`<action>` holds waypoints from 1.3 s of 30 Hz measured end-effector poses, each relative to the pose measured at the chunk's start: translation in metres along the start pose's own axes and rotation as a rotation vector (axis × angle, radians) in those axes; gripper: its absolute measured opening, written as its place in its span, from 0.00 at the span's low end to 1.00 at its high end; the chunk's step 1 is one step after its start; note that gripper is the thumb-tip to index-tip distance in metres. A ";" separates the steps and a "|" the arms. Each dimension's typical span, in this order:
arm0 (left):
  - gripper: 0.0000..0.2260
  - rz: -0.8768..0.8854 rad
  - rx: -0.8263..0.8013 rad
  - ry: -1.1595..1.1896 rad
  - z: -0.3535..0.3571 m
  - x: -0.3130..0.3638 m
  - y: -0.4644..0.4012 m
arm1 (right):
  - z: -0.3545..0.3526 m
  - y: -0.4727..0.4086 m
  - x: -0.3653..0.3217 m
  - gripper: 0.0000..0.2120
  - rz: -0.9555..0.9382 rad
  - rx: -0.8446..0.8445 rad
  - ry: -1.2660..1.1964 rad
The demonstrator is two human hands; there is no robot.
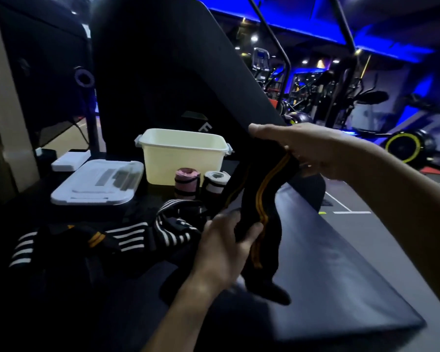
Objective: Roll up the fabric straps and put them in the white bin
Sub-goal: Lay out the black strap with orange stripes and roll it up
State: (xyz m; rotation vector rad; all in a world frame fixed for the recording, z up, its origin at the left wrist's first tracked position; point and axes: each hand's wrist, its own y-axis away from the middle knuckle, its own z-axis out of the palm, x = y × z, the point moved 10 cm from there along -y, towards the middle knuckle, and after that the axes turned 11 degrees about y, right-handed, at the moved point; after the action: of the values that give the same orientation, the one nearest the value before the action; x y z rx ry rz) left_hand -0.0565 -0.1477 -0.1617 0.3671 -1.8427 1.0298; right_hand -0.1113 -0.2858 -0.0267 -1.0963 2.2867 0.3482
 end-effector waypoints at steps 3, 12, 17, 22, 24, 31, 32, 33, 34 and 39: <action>0.04 -0.090 -0.165 0.330 0.008 -0.006 0.000 | 0.014 -0.007 0.038 0.33 0.062 -0.230 -0.197; 0.14 -0.209 -0.390 0.534 0.022 -0.021 0.003 | 0.051 -0.050 0.116 0.26 0.140 -0.312 -0.542; 0.13 -0.196 -0.416 0.502 0.026 -0.030 -0.006 | 0.027 -0.098 0.123 0.25 0.081 0.008 -0.611; 0.11 -0.225 -0.382 0.518 0.038 -0.042 -0.010 | 0.033 -0.130 0.121 0.32 -0.027 0.108 -0.541; 0.10 -0.261 -0.407 0.484 0.047 -0.052 -0.005 | 0.059 -0.139 0.142 0.31 0.048 0.031 -0.433; 0.27 -0.277 -0.421 -0.113 0.048 -0.079 0.003 | 0.106 -0.143 0.200 0.22 0.139 -0.073 0.125; 0.29 -0.271 -0.440 -0.114 0.050 -0.077 0.004 | 0.101 -0.144 0.200 0.21 0.114 -0.030 0.230; 0.31 -0.274 -0.467 -0.099 0.053 -0.073 0.005 | 0.094 -0.145 0.199 0.22 0.080 0.022 0.366; 0.32 -0.281 -0.497 -0.091 0.056 -0.069 0.007 | 0.088 -0.143 0.194 0.22 0.039 0.081 0.510; 0.32 -0.331 -0.588 -0.073 0.061 -0.060 0.018 | 0.081 -0.139 0.173 0.16 -0.063 0.152 0.602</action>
State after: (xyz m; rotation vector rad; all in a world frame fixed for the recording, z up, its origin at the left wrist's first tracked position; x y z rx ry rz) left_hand -0.0741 -0.1951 -0.2323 0.3360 -1.9669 0.2309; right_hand -0.0584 -0.4447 -0.1928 -1.3186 2.7237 -0.2134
